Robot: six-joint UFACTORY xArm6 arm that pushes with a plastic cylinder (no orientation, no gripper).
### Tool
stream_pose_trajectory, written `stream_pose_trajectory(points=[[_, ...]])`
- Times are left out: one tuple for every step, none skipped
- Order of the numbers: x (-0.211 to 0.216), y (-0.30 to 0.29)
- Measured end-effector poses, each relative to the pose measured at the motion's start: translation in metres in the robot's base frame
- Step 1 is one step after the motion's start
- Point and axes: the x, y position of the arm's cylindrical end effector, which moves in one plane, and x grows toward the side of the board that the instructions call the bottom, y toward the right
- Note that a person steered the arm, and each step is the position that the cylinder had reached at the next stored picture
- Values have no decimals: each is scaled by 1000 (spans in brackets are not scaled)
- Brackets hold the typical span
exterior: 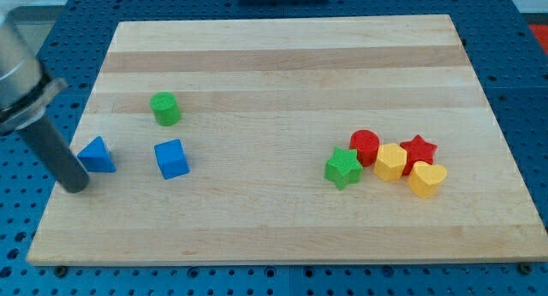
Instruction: Push the blue triangle towards group of blocks
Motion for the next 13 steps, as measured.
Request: stream_pose_trajectory(points=[[11,-28],[-10,-28],[-50,-12],[-45,7],[-25,77],[-14,141],[-13,202],[0,219],[14,178],[26,213],[32,305],[42,346],[43,339]])
